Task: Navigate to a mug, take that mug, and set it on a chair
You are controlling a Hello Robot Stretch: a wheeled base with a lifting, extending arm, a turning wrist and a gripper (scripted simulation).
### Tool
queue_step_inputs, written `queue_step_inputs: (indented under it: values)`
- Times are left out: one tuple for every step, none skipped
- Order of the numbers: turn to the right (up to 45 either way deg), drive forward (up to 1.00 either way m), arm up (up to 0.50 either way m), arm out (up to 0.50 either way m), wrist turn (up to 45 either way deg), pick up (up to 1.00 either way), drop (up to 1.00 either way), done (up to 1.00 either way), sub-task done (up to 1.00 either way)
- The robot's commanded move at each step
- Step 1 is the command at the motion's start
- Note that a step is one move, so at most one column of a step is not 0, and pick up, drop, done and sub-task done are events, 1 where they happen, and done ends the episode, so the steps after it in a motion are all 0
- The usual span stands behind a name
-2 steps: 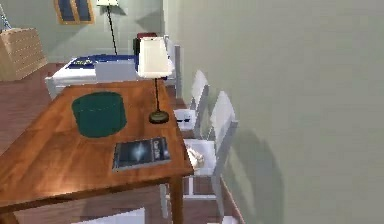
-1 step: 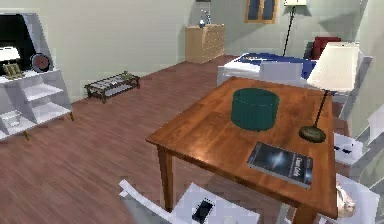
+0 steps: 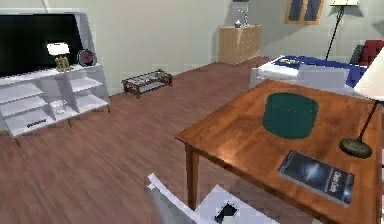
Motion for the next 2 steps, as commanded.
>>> queue_step_inputs:
  values:
    - [45.0, 0.0, 0.0, 0.0, 0.0, 0.0, 0.0, 0.0, 0.0]
    - [45.0, 0.0, 0.0, 0.0, 0.0, 0.0, 0.0, 0.0, 0.0]
